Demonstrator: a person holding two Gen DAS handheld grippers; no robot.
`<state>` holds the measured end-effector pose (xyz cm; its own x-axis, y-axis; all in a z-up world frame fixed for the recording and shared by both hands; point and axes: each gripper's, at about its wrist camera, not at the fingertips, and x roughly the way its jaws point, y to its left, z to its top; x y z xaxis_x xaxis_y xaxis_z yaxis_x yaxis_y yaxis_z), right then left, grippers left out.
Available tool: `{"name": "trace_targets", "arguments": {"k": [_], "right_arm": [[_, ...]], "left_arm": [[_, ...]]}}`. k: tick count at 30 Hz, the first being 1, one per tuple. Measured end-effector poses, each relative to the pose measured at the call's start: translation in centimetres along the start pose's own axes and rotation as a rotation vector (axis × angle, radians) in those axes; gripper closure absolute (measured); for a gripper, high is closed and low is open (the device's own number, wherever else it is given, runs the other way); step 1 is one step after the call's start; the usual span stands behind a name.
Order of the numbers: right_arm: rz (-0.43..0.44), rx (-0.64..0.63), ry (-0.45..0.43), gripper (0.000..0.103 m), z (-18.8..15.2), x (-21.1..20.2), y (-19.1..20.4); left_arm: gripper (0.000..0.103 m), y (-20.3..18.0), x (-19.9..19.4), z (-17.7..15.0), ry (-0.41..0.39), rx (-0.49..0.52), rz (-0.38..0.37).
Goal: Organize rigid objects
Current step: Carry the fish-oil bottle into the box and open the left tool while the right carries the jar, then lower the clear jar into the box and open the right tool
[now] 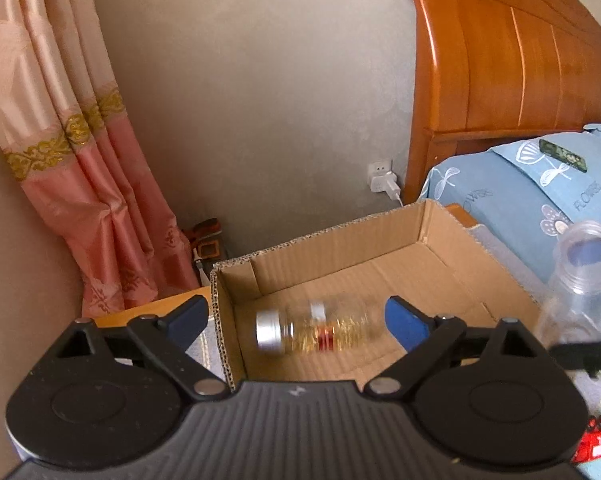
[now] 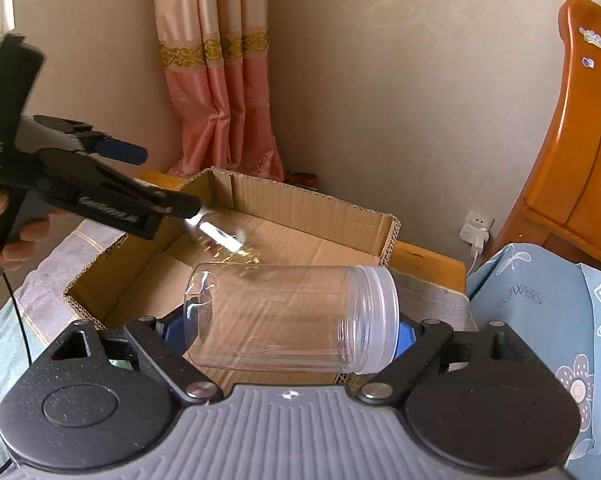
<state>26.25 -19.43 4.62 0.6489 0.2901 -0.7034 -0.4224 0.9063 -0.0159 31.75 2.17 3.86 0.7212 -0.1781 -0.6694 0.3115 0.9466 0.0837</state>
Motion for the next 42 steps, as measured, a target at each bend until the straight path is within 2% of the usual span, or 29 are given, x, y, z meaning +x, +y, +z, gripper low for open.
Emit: {"name": "trace_targets", "arguments": {"k": [9,14,18,21,22,24,31,37,42], "right_arm": [[0.002,0.002,0.014,0.01,1.7,1.8,0.3],[-0.002,0.008,0.038,0.01,2.8,4.0,0.5],[-0.04,-0.026,0.064,0.01,3.8,6.1,1.0],[-0.057,-0.044,0.075,0.0,4.3,7.1,1.1],[-0.071,-0.05,0.069,0.0,4.4,7.1,1.2],[-0.088,-0.05,0.067,0.0,4.3,6.8,1.3],[-0.069,-0.007,0.045,0.0,2.8,3.3,1.7],[-0.056,-0.008,0.033,0.0,0.4,0.0,3.1],[-0.017,0.048,0.006,0.0,-3.2,-2.4,3.5]], "left_arm": [[0.008,0.1,-3.8,-2.9,0.037,0.013,-0.012],[0.008,0.5,-6.2,-4.8,0.02,0.003,-0.013],[0.008,0.5,-7.4,-6.1,0.015,-0.014,-0.021],[0.008,0.4,-8.0,-6.8,0.01,-0.01,-0.012],[0.008,0.3,-8.2,-7.1,0.008,-0.006,-0.007],[0.008,0.1,-8.5,-7.5,0.002,0.004,-0.001],[0.004,-0.2,-10.1,-8.9,-0.052,-0.01,0.008],[0.003,-1.0,-11.2,-10.2,-0.039,-0.045,-0.008],[0.002,-2.2,-11.9,-12.3,-0.022,-0.073,-0.025]]}}
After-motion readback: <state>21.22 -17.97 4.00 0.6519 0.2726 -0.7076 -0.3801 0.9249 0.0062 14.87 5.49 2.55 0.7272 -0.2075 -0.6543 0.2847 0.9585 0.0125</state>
